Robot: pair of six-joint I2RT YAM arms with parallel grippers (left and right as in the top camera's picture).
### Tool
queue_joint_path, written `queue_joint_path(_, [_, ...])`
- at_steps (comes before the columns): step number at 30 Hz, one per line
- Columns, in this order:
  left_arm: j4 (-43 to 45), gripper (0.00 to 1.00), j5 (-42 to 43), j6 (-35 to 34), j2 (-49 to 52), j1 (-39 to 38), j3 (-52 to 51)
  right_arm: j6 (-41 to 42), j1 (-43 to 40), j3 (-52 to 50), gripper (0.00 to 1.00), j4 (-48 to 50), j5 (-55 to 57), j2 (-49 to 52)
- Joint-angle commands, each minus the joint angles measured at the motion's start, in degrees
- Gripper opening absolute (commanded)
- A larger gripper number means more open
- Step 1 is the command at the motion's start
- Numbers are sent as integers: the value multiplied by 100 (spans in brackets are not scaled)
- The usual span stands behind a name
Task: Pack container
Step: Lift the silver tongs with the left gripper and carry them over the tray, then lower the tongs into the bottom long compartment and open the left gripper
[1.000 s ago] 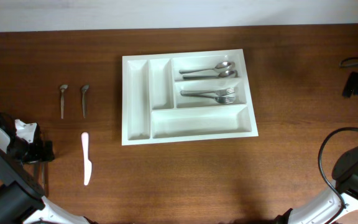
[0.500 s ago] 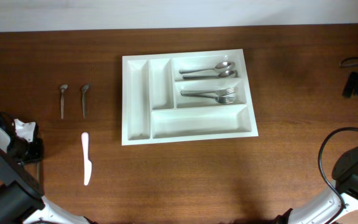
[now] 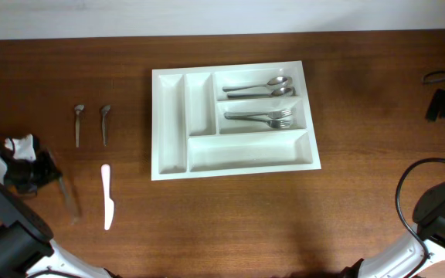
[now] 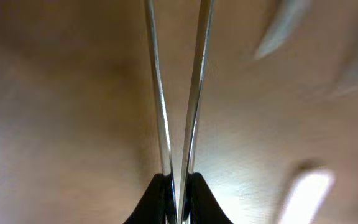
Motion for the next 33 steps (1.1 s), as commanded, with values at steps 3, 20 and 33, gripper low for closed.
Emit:
queue_joint_path(3, [-223, 2, 2295, -398, 0, -184, 800, -17, 15, -20, 99, 15, 9, -20])
queue_joint_path(20, [-577, 2, 3558, -114, -4, -2999, 2625, -17, 15, -20, 99, 15, 9, -20])
queue_joint_path(33, [-603, 2, 1930, 1878, -4, -5239, 2769, -17, 15, -20, 99, 15, 9, -20])
